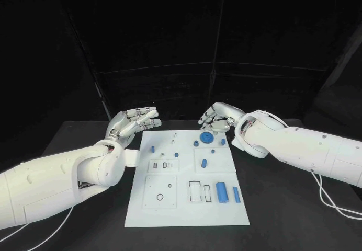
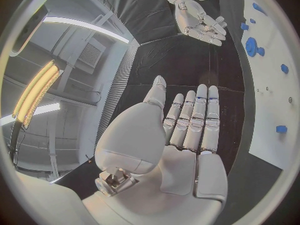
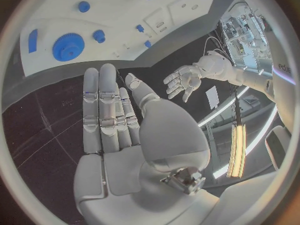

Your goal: Assemble the parts on the task board

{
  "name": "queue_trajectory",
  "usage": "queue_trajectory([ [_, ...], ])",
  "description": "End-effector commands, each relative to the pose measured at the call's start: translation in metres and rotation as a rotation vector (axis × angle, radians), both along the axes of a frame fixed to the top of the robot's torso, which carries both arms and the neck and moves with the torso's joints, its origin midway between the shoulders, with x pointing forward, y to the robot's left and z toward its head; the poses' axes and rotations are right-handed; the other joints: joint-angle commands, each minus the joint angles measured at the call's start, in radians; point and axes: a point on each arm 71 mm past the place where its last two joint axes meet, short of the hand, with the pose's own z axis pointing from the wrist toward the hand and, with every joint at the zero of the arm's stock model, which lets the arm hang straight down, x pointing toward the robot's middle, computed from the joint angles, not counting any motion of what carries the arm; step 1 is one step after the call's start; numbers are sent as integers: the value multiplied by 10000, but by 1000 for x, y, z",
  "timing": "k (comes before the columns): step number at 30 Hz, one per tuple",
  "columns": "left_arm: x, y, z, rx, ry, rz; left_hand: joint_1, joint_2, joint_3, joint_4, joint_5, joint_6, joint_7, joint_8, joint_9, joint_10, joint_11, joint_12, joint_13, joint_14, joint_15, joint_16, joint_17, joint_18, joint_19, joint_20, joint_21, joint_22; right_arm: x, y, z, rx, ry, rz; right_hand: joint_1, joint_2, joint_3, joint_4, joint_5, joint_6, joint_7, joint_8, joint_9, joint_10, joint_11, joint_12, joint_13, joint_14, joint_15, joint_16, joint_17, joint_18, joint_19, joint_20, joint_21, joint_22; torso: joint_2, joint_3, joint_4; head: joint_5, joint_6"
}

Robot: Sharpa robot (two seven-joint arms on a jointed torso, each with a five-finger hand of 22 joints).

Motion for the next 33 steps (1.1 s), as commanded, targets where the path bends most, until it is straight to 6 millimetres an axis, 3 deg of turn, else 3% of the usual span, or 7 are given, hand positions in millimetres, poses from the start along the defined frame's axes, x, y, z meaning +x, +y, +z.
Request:
queue_trajectory([
  [1, -3, -5, 3, -67, -157, -413, -65, 85, 0, -77, -40, 63, 230, -81, -17, 43, 21, -88, -14, 80, -13, -70, -23, 129, 88, -11, -36, -22, 2, 5, -4, -2151, -312, 1, -124, -18, 103, -16, -25, 19, -10, -87, -10, -222, -18, -39, 15, 467, -17, 654, 464, 181, 71, -11, 509, 316, 218, -52, 80, -47, 69],
  [4, -4, -8, 3, -123, -144, -533, -76, 89, -2, -82, -40, 64, 235, -97, -17, 39, 26, -105, -15, 77, -10, -86, -28, 127, 100, -11, -45, -30, 3, 12, -5, -2663, -387, 97, -186, -94, 136, -19, -70, -172, -22, -167, -22, -532, 33, -38, 0, 469, 8, 1250, 850, 178, 61, 12, 870, 544, 297, -68, 111, -95, 120],
  [9, -7, -13, 4, -215, -133, -714, -96, 106, -4, -95, -38, 48, 253, -134, -20, 27, 39, -145, -16, 69, -2, -122, -40, 124, 131, -9, -66, -47, 5, 18, -7, -3166, -399, 145, -206, -222, 193, -23, -108, -468, -28, -160, -13, -919, 56, 51, 32, 310, 55, 2947, 2421, 170, -134, 80, 1611, 1068, 387, -86, 137, -141, 159],
  [15, -8, -16, 4, -269, -108, -832, -120, 118, -9, -113, -39, -26, 282, -188, -26, 5, 59, -196, -16, 60, 10, -166, -54, 121, 170, -5, -92, -70, 6, 24, -10, -3597, -94, 332, -188, -168, 265, 30, -108, -482, -46, -137, -2, -1045, 89, 163, 48, 217, 67, 3919, 3366, 42, 110, 110, 2560, 2212, 454, -97, 134, -114, 169],
  [28, -9, -17, 4, -304, -80, -907, -157, 133, -16, -124, -38, -109, 315, -245, -33, -28, 83, -252, -17, 61, 21, -204, -65, 118, 209, -1, -120, -93, 8, 30, -15, -4066, 180, 460, -170, -123, 394, 69, -117, -363, -33, -101, 11, -1113, 103, 292, 25, 187, 93, 4899, 4310, -83, 338, 146, 3401, 3217, 562, -95, 154, -88, 142],
  [33, -9, -16, 4, -268, -48, -867, -168, 137, -18, -125, -38, -122, 323, -256, -34, -34, 89, -264, -17, 60, 24, -213, -68, 118, 221, 0, -124, -98, 8, 33, -15, -4094, 206, 557, -151, -67, 481, 77, -106, -293, -45, -90, 14, -1075, 90, 340, 22, 183, 91, 5115, 4506, -108, 380, 149, 3584, 3433, 576, -92, 152, 4, 108],
])
